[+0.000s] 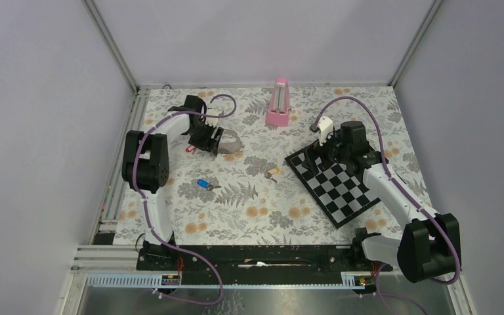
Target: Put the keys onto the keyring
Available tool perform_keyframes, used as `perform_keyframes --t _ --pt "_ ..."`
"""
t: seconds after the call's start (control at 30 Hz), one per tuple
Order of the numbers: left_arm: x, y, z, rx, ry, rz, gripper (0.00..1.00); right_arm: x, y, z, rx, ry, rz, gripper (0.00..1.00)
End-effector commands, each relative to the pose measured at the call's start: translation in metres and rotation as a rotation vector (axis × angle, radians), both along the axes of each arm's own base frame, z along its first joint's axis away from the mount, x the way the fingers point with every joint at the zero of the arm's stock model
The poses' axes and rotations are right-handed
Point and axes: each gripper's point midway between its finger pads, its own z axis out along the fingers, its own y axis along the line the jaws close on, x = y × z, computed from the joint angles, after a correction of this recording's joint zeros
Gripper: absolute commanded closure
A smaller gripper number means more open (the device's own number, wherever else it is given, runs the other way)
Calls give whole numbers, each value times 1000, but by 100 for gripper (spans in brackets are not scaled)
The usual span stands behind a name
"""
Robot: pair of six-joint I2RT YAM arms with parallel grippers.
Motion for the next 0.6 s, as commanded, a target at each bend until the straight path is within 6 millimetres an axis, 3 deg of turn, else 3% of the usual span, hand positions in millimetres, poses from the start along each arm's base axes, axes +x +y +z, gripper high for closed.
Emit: perform_keyframes --t 0.0,0.57 --pt "-1 -4 21 -49 -30 26 34 3 -3 0 -19 -24 3 1" --pt "2 11 -1 -107 71 256 57 0 -4 -5 -28 -20 12 1"
